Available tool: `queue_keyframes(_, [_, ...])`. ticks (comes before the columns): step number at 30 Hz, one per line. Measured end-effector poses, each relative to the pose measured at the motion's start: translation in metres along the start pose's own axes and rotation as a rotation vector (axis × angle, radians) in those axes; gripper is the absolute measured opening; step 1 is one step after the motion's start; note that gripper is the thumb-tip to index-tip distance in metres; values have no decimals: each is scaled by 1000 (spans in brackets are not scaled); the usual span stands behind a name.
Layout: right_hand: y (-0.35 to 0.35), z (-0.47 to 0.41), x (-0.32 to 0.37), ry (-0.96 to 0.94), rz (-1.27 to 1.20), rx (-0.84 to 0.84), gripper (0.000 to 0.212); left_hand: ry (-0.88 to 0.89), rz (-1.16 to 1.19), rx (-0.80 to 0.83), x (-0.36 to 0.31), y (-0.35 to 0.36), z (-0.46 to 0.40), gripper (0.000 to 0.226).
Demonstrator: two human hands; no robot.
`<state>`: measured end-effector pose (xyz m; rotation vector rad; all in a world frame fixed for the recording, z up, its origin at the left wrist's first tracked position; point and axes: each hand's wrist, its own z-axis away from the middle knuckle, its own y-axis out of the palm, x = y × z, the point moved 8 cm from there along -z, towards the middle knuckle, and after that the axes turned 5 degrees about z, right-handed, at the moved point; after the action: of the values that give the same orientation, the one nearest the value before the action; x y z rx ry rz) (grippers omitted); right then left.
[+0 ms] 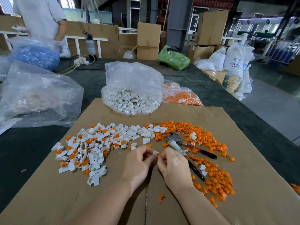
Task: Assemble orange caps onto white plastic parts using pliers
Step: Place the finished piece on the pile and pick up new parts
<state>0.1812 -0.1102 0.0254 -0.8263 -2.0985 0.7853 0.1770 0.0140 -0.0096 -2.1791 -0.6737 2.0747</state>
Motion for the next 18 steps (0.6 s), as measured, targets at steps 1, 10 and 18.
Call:
queue_keyframes(1, [2,0,-2,4,-13,9,24,0,-1,-7,1,0,0,4])
queue_keyframes(10, [-2,1,-6,11,-162,19,16,-79,182,-14,7,-3,-4,7])
queue_keyframes(18, [-4,-1,0,-42,-167,42,24,-75,172,7,5,-2,-4,10])
